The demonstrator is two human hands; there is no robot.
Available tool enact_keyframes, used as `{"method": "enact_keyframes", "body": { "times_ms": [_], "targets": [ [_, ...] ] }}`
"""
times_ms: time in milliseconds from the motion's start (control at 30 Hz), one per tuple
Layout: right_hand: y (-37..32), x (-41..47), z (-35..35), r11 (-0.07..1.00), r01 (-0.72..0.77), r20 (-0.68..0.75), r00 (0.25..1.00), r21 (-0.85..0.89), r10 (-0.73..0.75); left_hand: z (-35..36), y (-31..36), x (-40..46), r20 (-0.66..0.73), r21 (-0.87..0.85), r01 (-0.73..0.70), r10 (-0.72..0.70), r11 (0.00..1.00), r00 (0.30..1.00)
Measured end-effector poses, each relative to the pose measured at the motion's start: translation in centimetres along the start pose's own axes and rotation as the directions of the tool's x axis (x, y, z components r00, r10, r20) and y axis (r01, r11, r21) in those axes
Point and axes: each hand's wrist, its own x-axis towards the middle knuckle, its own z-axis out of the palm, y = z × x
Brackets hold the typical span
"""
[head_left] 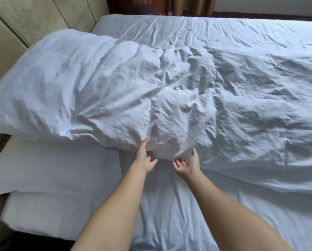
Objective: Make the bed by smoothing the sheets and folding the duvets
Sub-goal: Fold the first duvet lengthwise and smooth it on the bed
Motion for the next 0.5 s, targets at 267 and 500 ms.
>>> {"method": "enact_keyframes", "body": {
  "times_ms": [267, 500],
  "targets": [
    [-5.7, 3.2, 1.5, 0.981, 0.053, -0.001, 0.999, 0.188, -0.054, 4.6, -0.1, 4.1, 0.013, -0.153, -0.027, 0.029, 0.988, 0.999],
    [-12.6, -2.8, 7.8, 0.965, 0.223, 0.024, 0.973, 0.140, -0.229, 10.4, 4.3, -1.4, 0.010, -0.254, -0.186, 0.195, 0.949, 0.981]
  ]
}}
